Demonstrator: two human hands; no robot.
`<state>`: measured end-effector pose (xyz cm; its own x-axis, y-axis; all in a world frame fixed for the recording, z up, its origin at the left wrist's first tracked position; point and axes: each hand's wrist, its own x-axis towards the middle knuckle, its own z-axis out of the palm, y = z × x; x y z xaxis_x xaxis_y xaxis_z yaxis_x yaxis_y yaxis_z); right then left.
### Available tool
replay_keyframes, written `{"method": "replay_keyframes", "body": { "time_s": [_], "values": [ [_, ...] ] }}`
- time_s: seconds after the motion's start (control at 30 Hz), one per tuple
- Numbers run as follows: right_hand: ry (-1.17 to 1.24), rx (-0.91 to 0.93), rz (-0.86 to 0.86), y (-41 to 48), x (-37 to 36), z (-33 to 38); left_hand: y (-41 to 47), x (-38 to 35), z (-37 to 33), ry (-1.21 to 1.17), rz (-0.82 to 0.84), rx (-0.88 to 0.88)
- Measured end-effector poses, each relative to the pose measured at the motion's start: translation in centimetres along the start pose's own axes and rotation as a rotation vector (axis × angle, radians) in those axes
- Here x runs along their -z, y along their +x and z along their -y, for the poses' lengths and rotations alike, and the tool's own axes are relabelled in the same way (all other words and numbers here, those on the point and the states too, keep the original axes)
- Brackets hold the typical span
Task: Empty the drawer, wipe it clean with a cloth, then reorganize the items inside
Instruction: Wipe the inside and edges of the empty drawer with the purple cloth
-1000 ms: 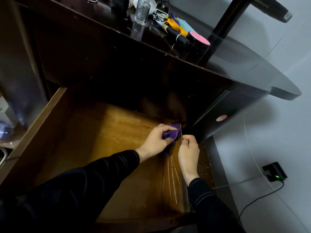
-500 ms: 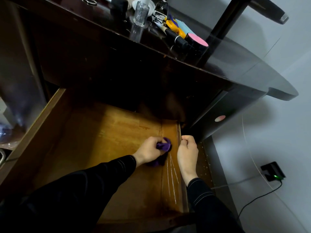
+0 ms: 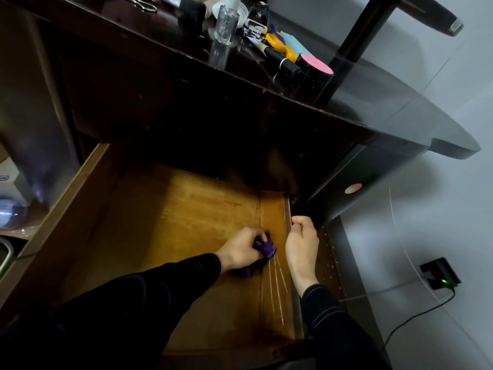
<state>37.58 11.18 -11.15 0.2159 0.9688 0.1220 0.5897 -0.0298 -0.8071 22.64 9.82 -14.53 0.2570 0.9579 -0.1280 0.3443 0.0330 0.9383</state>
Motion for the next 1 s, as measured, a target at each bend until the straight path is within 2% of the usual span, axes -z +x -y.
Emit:
{"method": "replay_keyframes", "body": {
  "time_s": [0.17,0.23,0.33,0.4,0.57,0.63,0.83,1.0],
  "values": [
    [0.007,-0.021,0.015,0.0,0.1,0.2,0.6,0.3,-2.1,-0.092,-0.109,-0.16],
    [0.007,-0.022,0.012,0.0,0.1,0.3,0.2,-0.4,-1.5,-0.106,-0.081,-0.095],
    [0.007,-0.022,0.007,-0.2,0.2,0.7,-0.6,-1.1,-0.3,-0.025,0.078,0.056],
    [0.016,-0.025,0.011,-0.4,0.2,0.8,-0.6,-0.6,-0.1,0.001,0.11,0.085],
    [0.022,-0.028,0.012,-0.4,0.2,0.7,0.2,0.6,-2.0,-0.128,-0.166,-0.117],
    [0.018,-0.027,0.012,-0.5,0.2,0.8,0.0,0.3,-1.9,-0.126,-0.201,-0.161],
    [0.014,-0.046,0.008,-0.6,0.3,1.2,-1.4,-0.1,-0.2,-0.047,-0.03,-0.074],
    [0.028,-0.056,0.011,-0.5,0.3,1.2,-1.2,0.5,-1.2,-0.097,-0.055,-0.211]
  ]
}}
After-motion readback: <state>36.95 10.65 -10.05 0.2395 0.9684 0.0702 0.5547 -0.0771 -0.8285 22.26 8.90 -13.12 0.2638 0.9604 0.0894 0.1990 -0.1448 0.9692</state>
